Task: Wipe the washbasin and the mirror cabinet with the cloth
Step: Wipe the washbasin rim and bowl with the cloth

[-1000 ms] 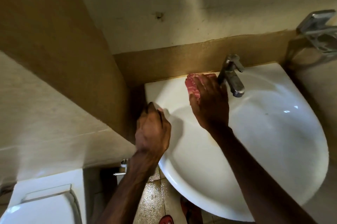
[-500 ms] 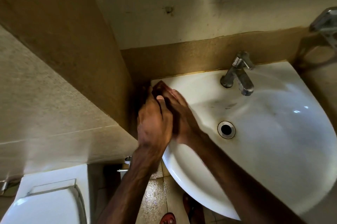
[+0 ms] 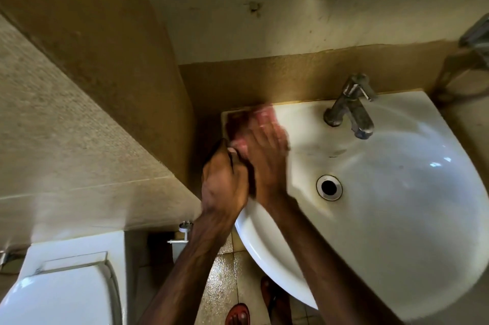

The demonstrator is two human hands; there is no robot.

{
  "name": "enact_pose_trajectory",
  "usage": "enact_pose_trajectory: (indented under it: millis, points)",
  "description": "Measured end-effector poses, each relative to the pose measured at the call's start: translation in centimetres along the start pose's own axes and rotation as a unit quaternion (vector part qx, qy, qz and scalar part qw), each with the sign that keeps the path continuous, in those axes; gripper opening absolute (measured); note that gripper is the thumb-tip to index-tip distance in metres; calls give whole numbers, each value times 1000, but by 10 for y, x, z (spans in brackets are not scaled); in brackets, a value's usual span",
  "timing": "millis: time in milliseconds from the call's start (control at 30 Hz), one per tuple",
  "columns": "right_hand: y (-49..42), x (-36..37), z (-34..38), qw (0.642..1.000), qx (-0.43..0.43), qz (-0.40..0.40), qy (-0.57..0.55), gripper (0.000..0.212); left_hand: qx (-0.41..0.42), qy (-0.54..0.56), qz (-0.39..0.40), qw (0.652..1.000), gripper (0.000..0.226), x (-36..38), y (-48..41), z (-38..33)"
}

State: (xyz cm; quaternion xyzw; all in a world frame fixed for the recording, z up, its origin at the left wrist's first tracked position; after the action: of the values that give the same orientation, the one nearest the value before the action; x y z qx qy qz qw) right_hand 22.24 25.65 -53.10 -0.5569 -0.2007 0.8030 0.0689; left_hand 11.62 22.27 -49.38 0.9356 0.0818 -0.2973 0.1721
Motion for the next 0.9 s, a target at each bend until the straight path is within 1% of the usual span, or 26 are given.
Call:
enact_pose_trajectory:
  millis: [33, 67, 100, 167, 200, 233, 267, 300, 367, 400, 433, 467, 500, 567, 600, 633, 667, 700, 767, 800, 833, 900]
  points:
    - [7, 2, 14, 998, -64, 20, -22, 50, -11, 11, -13, 1000, 53, -3, 1, 1]
    - [8, -1, 19, 993, -106, 35, -36, 49, -15, 15, -25, 999, 55, -6, 2, 3]
    - [6, -3, 10, 990, -126, 46, -34, 48, -10, 14, -30, 999, 58, -6, 3, 4]
    - [-2, -16, -26, 992, -121, 36, 17, 45, 5, 4, -20, 1000, 60, -6, 8, 3]
    - [-6, -24, -50, 993, -104, 19, 44, 45, 2, -3, -10, 1000, 52, -4, 9, 4]
    - [-6, -35, -76, 996, -70, -6, 53, 45, -8, -5, -1, 1000, 41, -2, 9, 6]
    - [-3, -44, -98, 998, -23, -28, 53, 44, -26, 0, 4, 1000, 29, -2, 9, 9]
    - [1, -49, -109, 997, 27, -51, 61, 46, -38, 6, 5, 999, 23, -2, 9, 8]
    - [11, -45, -105, 986, 122, -85, 70, 52, -46, 23, 4, 999, 22, -2, 9, 5]
    - [12, -38, -92, 984, 140, -93, 52, 52, -39, 27, 4, 999, 24, -2, 10, 3]
    - [11, -27, -71, 989, 122, -80, 27, 49, -25, 26, 4, 999, 32, -2, 10, -1]
    - [11, -15, -47, 996, 74, -45, 9, 48, -11, 29, 0, 1000, 42, -4, 12, -5]
    - [15, -3, -25, 1000, 9, 7, -1, 49, -4, 35, -5, 999, 51, -6, 13, -7]
    - [26, 1, -3, 991, -109, 79, -21, 53, 0, 40, -20, 999, 53, -11, 16, -9]
    - [25, -1, -8, 985, -145, 95, -11, 56, 3, 44, -28, 999, 53, -13, 17, -7]
    - [19, -4, -19, 982, -160, 99, 17, 55, 4, 51, -35, 998, 54, -16, 17, -6]
    - [10, -5, -34, 983, -147, 96, 52, 53, -2, 54, -37, 998, 54, -18, 17, -3]
    - [-2, -10, -49, 987, -109, 83, 78, 51, -7, 54, -35, 998, 50, -18, 17, -1]
    - [-15, -16, -66, 997, -16, 52, 62, 51, -19, 62, -25, 998, 41, -17, 15, 3]
    - [-13, -16, -60, 998, 2, 34, 47, 51, -26, 71, -23, 997, 41, -17, 15, 3]
    - [-7, -13, -48, 999, -3, 26, 32, 51, -30, 78, -25, 996, 42, -17, 14, 3]
    - [14, -7, -16, 997, -49, 53, -28, 52, -32, 82, -37, 995, 43, -17, 13, -3]
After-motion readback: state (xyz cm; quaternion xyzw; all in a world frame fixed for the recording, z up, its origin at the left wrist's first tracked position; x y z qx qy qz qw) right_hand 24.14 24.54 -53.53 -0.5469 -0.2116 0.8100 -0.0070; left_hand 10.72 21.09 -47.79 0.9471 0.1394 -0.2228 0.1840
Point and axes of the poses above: each hand's wrist, its own y-axis away from the middle knuckle, its own x-axis out of the palm, z = x × y, the point moved 7 cm from there along -y, towards the middle knuckle, and after that the axes turned 5 degrees about -x, right-handed, at the moved point
